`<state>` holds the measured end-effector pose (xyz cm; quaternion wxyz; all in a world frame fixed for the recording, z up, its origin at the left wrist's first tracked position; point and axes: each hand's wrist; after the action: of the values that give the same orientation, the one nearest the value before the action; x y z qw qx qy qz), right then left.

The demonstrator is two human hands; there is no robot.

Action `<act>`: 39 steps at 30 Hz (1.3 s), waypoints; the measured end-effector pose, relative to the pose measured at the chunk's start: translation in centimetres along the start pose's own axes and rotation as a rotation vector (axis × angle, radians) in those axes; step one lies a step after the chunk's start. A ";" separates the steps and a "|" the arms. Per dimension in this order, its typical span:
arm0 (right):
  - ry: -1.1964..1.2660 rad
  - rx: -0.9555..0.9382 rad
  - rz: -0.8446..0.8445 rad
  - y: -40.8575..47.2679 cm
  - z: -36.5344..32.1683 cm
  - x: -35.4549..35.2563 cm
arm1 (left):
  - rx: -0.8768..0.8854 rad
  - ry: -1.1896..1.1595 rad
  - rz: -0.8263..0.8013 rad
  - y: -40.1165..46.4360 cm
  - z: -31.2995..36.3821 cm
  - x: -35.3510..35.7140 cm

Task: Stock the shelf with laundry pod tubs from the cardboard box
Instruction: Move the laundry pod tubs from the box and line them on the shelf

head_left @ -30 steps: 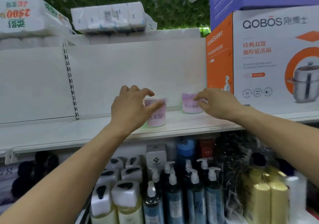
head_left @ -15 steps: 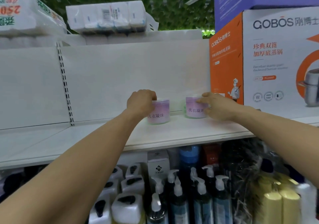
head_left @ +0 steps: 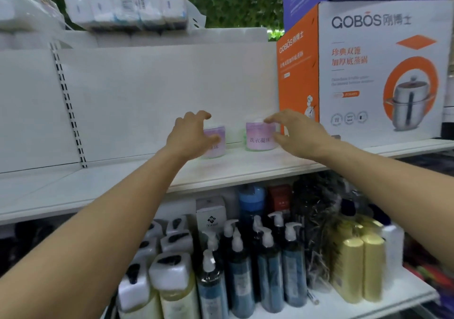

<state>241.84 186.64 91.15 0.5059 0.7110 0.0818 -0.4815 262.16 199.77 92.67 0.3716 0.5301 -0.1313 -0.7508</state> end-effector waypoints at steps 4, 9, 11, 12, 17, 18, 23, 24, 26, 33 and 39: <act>0.006 -0.018 0.150 -5.6 -0.8 -2.0 | 0.149 -0.083 0.134 -6.8 3.2 -0.1; 0.078 -0.024 0.130 -14.2 0.0 -2.7 | 0.224 -0.183 0.169 -15.3 6.1 1.9; 0.087 -0.020 0.091 -17.3 0.8 -2.7 | 0.208 -0.228 0.136 -18.3 6.9 3.3; 0.087 -0.016 0.065 -18.8 1.4 -2.6 | 0.197 -0.249 0.106 -19.7 7.4 4.2; 0.100 0.024 -0.116 -26.5 5.2 -1.4 | 0.075 -0.319 -0.120 -26.3 9.5 10.1; 0.104 0.041 -0.160 -28.1 6.1 -1.2 | 0.039 -0.333 -0.169 -27.7 10.0 11.3; 0.163 0.171 -0.360 -36.1 10.6 1.7 | -0.094 -0.375 -0.397 -34.4 11.3 17.2; 0.167 0.202 -0.405 -37.6 11.3 2.5 | -0.131 -0.382 -0.431 -35.8 11.1 18.3; 0.182 0.264 -0.505 -40.8 12.2 4.4 | -0.227 -0.404 -0.506 -38.2 10.3 20.5; 0.280 0.291 -0.872 -49.8 10.7 11.9 | -0.899 -0.629 -0.671 -45.9 3.4 28.3; 0.248 0.333 -1.170 -54.7 7.5 20.2 | -1.453 -0.739 -0.602 -51.3 -2.7 34.4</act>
<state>214.87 199.12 40.40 0.0271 0.6684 0.4400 -0.5991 237.52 211.62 37.25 0.3373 -0.1042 0.4141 -0.8390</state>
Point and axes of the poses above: each hand's wrist, its own y-axis towards the middle knuckle, its own x-axis out of the palm, z = x × y, and after that the axes turned 10 degrees about -y, right-handed
